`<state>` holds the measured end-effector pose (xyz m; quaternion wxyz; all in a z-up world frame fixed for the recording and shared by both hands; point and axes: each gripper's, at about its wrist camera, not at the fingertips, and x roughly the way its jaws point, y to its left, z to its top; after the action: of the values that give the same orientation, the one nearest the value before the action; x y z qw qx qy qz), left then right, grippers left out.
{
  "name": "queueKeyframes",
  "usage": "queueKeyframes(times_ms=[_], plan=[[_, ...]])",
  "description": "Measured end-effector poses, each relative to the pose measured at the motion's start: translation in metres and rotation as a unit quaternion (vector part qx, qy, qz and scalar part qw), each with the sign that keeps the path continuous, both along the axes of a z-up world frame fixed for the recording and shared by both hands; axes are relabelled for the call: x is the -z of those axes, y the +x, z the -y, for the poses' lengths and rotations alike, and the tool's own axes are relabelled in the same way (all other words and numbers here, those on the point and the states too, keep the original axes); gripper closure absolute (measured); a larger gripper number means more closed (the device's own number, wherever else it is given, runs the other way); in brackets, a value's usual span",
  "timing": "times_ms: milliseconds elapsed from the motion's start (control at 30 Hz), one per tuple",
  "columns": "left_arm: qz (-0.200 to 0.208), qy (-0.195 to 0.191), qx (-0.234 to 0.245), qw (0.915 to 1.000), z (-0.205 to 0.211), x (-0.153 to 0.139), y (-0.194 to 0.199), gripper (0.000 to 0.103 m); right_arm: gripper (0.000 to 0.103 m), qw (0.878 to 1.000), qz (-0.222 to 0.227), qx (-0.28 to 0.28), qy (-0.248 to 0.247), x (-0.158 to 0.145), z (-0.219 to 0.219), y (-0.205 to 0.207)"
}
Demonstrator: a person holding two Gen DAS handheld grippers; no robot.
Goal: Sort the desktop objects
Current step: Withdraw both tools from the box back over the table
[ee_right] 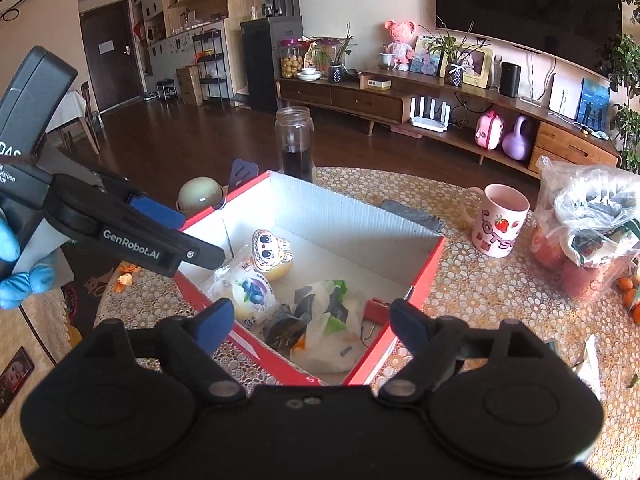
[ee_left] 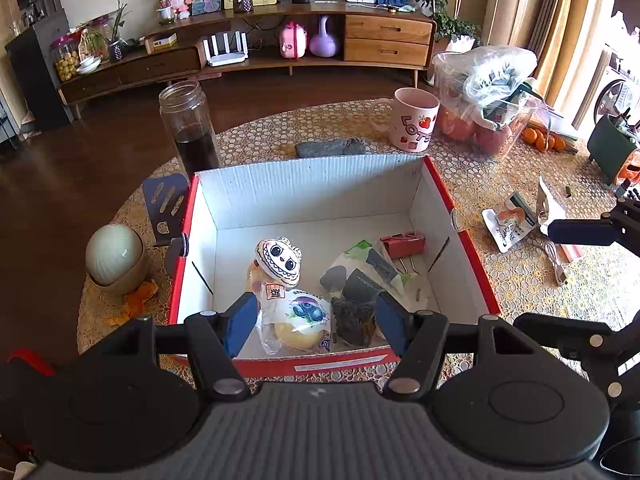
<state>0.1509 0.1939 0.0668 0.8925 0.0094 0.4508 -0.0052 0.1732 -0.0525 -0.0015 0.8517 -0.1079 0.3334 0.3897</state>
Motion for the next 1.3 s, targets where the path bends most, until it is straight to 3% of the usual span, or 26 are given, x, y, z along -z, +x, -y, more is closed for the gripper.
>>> queueKeyframes(times_ms=[200,333,667,1033,1300], plan=[[0.006,-0.001,0.001,1.0,0.014,-0.02,-0.01,0.039,0.012,1.0,0.009,0.011,0.018,-0.013,0.029,-0.011],[0.014,-0.002,0.006,0.9999,0.027,-0.03,-0.016,0.028,0.01,0.999,0.014,0.025,0.025,-0.02,0.053,-0.015],[0.015,-0.024,0.021,0.9994,0.061,-0.043,-0.027,0.023,0.005,0.997,0.03,0.057,0.038,-0.035,0.12,-0.027],[0.029,-0.034,0.029,0.9986,0.099,-0.036,-0.03,0.02,0.005,0.993,0.039,0.102,0.034,-0.023,0.188,-0.028],[0.037,-0.036,0.057,0.997,0.145,-0.008,-0.026,0.017,0.005,0.99,0.036,0.137,0.022,-0.002,0.227,-0.016]])
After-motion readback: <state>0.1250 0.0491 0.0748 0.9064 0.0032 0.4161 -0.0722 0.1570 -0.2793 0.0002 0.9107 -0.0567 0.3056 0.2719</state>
